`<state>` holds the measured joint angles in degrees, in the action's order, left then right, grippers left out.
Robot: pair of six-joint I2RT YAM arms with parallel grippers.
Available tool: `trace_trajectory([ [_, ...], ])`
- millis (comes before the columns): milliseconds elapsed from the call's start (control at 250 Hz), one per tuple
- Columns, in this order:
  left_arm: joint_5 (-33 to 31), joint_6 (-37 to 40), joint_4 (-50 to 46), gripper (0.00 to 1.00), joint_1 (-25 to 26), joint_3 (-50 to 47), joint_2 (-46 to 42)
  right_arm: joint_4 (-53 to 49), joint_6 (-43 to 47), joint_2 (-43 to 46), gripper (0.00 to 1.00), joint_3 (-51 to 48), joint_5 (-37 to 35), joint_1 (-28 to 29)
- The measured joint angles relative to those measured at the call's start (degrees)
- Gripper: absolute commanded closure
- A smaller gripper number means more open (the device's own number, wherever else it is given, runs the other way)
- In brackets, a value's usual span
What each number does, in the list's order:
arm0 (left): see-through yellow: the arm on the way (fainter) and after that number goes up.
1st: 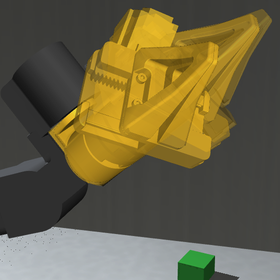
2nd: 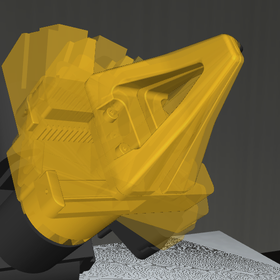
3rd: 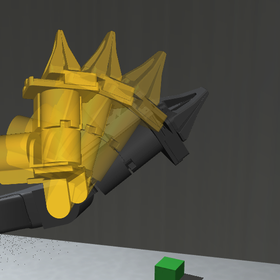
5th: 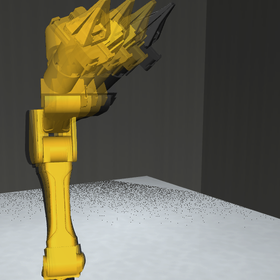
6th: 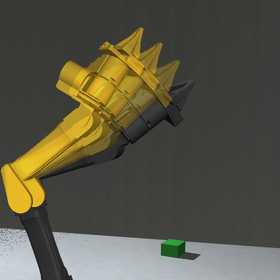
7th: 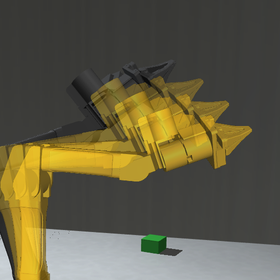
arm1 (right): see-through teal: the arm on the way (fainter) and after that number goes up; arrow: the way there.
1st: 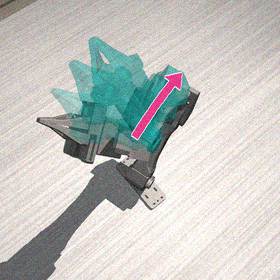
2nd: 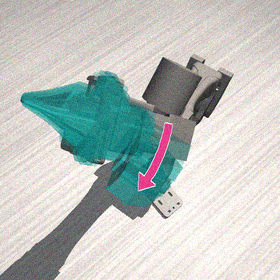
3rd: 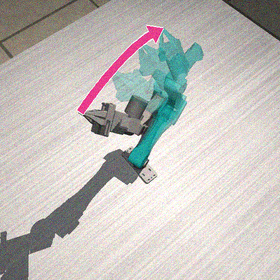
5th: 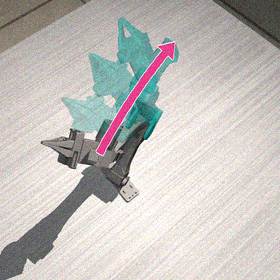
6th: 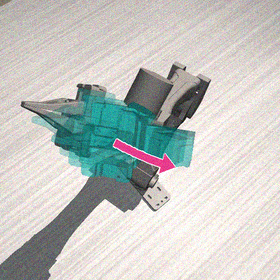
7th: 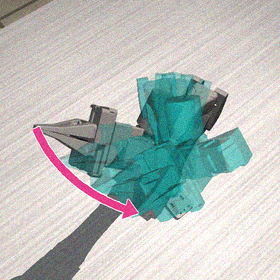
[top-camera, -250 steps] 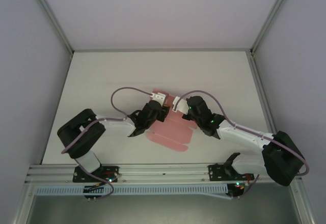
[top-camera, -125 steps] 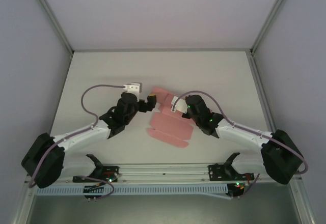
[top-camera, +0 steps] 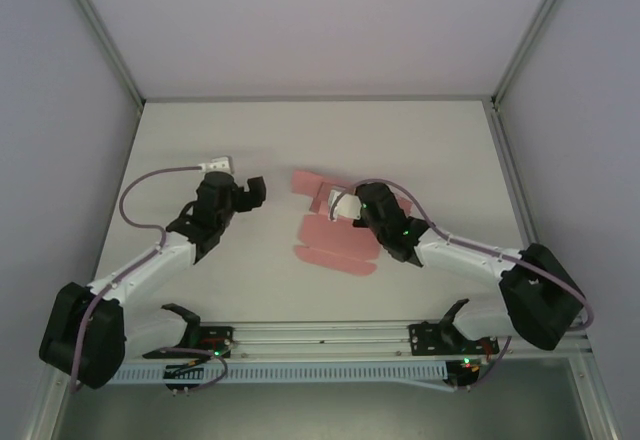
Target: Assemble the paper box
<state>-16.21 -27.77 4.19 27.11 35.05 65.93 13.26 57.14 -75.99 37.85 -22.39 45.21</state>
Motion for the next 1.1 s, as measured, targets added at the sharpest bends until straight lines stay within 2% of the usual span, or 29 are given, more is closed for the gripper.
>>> trace_trajectory([
  [359,6.49,-0.66,-2.29,0.0,-5.97,3.87,5.4,6.99,3.78,-4.07,1.0,-1.01,-3.52,2.6],
  [631,15.54,-0.39,1.03,0.0,-9.03,8.07,15.93,16.9,7.82,-7.5,1.0,-4.61,-7.63,5.05],
  [954,26.27,2.84,8.48,0.0,-11.08,16.63,33.14,18.12,7.37,-8.2,1.0,-4.7,-7.89,5.16],
  [1102,32.33,2.95,11.98,0.0,-11.19,17.7,36.41,17.03,6.67,-8.2,1.0,-4.61,-7.93,5.18],
])
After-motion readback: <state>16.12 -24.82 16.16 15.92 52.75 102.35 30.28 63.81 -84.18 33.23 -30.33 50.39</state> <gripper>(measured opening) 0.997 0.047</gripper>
